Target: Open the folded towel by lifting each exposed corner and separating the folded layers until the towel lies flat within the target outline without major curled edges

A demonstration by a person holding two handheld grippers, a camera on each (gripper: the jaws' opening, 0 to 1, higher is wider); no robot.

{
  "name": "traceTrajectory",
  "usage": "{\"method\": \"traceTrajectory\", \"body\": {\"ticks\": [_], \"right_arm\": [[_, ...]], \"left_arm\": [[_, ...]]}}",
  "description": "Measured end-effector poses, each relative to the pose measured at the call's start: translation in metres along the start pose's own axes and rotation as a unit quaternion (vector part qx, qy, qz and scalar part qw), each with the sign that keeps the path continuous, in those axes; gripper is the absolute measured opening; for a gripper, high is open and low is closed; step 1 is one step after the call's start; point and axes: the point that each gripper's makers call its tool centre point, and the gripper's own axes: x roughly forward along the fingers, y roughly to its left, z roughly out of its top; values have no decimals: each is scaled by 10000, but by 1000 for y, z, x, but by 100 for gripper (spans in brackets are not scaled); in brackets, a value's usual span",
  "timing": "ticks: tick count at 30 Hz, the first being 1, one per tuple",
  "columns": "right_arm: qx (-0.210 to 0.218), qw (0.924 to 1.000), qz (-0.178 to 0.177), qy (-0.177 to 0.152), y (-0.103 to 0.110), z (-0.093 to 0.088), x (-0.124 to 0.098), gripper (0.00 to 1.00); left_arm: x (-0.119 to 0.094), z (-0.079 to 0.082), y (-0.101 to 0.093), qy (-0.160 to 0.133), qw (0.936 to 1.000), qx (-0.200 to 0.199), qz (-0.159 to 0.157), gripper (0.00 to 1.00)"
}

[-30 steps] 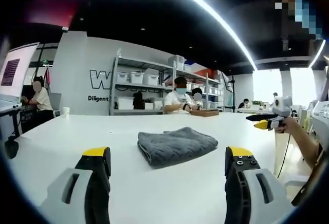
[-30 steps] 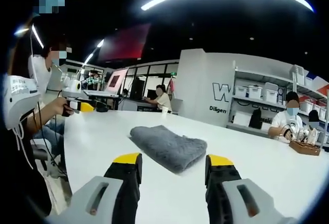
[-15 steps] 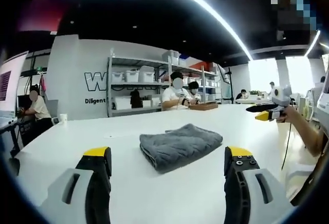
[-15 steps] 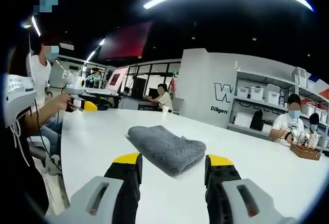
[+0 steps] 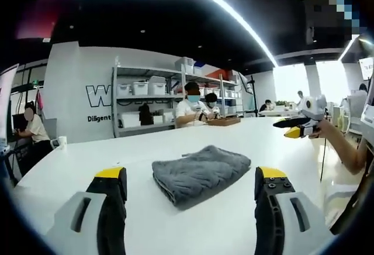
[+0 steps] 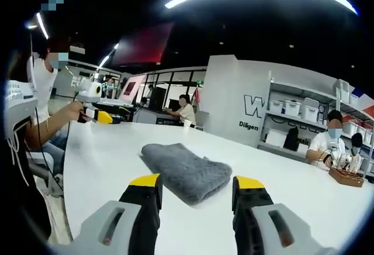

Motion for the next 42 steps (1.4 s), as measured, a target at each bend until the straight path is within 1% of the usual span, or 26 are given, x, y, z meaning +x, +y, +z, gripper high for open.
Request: {"method": "traceTrajectory", "body": {"ticks": [4, 8, 12, 13, 14, 18, 21, 24, 30, 32, 34, 35, 39, 42], "right_arm": [[-14, 10000, -18, 21, -3, -1, 6, 45], [-51, 10000, -40, 53, -7, -2, 13, 45], [-82, 10000, 31, -31, -8, -1, 21, 44], [-70, 10000, 53, -22, -9, -2, 24, 44], [-6, 10000, 69, 63, -10, -6, 27, 43], [13, 9999, 100, 70, -14, -8, 35, 41], [-26, 9999, 130, 27, -17, -8, 42, 40], [0, 9999, 133, 2, -20, -7, 48, 40], [27, 9999, 161, -42, -22, -5, 58, 40], [108, 9997, 215, -93, -21, -3, 62, 40], [85, 9995, 276, -146, -19, 0, 65, 39], [78, 9995, 279, -151, -19, 0, 65, 39], [31, 9995, 264, -145, -25, 2, 73, 40], [42, 9998, 181, -99, -32, 2, 81, 41]], "left_arm": [[8, 2, 3, 27, 10000, -14, -2, 89], [16, 6, 8, -22, 10000, 7, 37, 89], [25, 9, 10, -49, 10000, 24, 21, 88], [26, 9, 10, -52, 10000, 20, 10, 88], [28, 10, 10, -54, 10000, 19, 0, 88], [37, 11, 11, -34, 10000, 41, -27, 88], [44, 9, 14, -51, 10000, 44, -48, 85], [51, 0, 20, 85, 10000, -6, 3, 85], [59, -3, 26, 141, 9999, -10, 15, 84], [64, -4, 29, 132, 9999, 15, -5, 83], [67, -8, 33, 185, 9998, -94, 27, 83], [69, -8, 34, 176, 9998, -78, 27, 83], [79, -12, 40, 210, 9997, -130, 92, 83], [86, -16, 44, 247, 9995, -132, 131, 83]]}}
